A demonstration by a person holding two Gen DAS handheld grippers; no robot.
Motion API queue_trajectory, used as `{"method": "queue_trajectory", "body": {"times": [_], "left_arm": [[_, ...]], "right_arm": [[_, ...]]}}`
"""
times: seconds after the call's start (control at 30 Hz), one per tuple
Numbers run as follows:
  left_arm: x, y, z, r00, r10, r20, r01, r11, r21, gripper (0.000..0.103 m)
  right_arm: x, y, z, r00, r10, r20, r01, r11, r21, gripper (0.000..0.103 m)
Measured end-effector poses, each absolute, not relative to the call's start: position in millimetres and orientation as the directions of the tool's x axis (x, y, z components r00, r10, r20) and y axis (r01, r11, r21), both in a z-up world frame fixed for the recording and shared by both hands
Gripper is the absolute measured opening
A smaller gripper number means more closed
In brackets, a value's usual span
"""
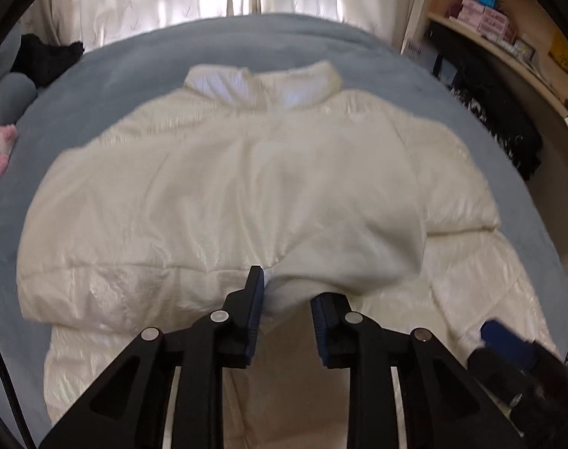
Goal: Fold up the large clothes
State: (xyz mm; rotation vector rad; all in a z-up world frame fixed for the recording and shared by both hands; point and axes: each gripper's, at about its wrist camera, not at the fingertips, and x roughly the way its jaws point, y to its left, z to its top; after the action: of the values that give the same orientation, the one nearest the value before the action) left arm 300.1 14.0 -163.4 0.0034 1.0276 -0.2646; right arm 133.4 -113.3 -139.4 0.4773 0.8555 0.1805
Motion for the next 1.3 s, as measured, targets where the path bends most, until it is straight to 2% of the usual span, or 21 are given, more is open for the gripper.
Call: {"method": "queue_trajectory", "body": {"times": [0.07, 0.1, 0.17, 0.27, 0.57, 0.67, 0.93, 0.97, 1.0, 1.03, 1.07, 1.13, 1.2, 1.3], "left_arm": [[293, 19, -165, 0.48, -0.216, -0.85, 0.212, 0.969, -0.127, 0.028], [290, 22, -163, 0.482, -0.214, -0.85, 0.203, 0.971, -0.129, 0.037], [278, 32, -159, 0.493, -0.221, -0.842, 0.193, 0.971, -0.142, 0.049], [261, 49, -143, 0.515, -0.217, -0.829, 0.174, 0.974, -0.146, 0.062], [209, 100, -129, 0.541, -0.196, -0.818, 0.097, 0.981, -0.17, 0.064], [202, 116, -132, 0.547, -0.177, -0.818, 0.062, 0.983, -0.171, 0.064], [203, 162, -140, 0.549, -0.137, -0.824, -0.064, 0.977, -0.205, 0.064], [203, 168, -141, 0.552, -0.128, -0.824, -0.076, 0.976, -0.202, 0.064], [204, 172, -141, 0.556, -0.119, -0.822, -0.085, 0.976, -0.199, 0.064], [206, 176, -141, 0.56, -0.112, -0.821, -0.094, 0.976, -0.197, 0.064], [207, 179, -141, 0.564, -0.106, -0.819, -0.102, 0.975, -0.197, 0.064], [212, 185, -138, 0.571, -0.102, -0.814, -0.112, 0.973, -0.2, 0.064], [220, 191, -132, 0.587, -0.089, -0.804, -0.121, 0.973, -0.196, 0.064], [239, 196, -117, 0.629, -0.063, -0.775, -0.137, 0.972, -0.191, 0.064]], "right_arm": [[136, -117, -141, 0.644, 0.352, -0.679, 0.04, 0.871, 0.489, 0.056], [136, -117, -143, 0.641, 0.356, -0.68, 0.041, 0.869, 0.494, 0.056], [140, -115, -145, 0.632, 0.368, -0.682, 0.041, 0.863, 0.504, 0.056], [141, -114, -145, 0.626, 0.385, -0.678, 0.029, 0.857, 0.514, 0.062], [154, -110, -129, 0.591, 0.448, -0.671, 0.004, 0.83, 0.558, 0.066], [175, -108, -129, 0.576, 0.448, -0.684, 0.004, 0.835, 0.55, 0.072], [240, -101, -184, 0.476, 0.459, -0.75, 0.129, 0.807, 0.576, 0.072], [245, -95, -186, 0.475, 0.453, -0.754, 0.11, 0.82, 0.562, 0.07], [247, -89, -184, 0.478, 0.459, -0.749, 0.077, 0.827, 0.556, 0.057], [248, -81, -179, 0.472, 0.464, -0.75, 0.039, 0.838, 0.544, 0.03], [249, -72, -171, 0.471, 0.454, -0.756, -0.004, 0.859, 0.513, 0.018], [245, -54, -146, 0.517, 0.412, -0.75, -0.096, 0.899, 0.427, 0.013], [236, -35, -102, 0.608, 0.391, -0.691, -0.232, 0.92, 0.316, 0.013], [233, -31, -55, 0.703, 0.384, -0.598, -0.299, 0.923, 0.241, 0.013]]}}
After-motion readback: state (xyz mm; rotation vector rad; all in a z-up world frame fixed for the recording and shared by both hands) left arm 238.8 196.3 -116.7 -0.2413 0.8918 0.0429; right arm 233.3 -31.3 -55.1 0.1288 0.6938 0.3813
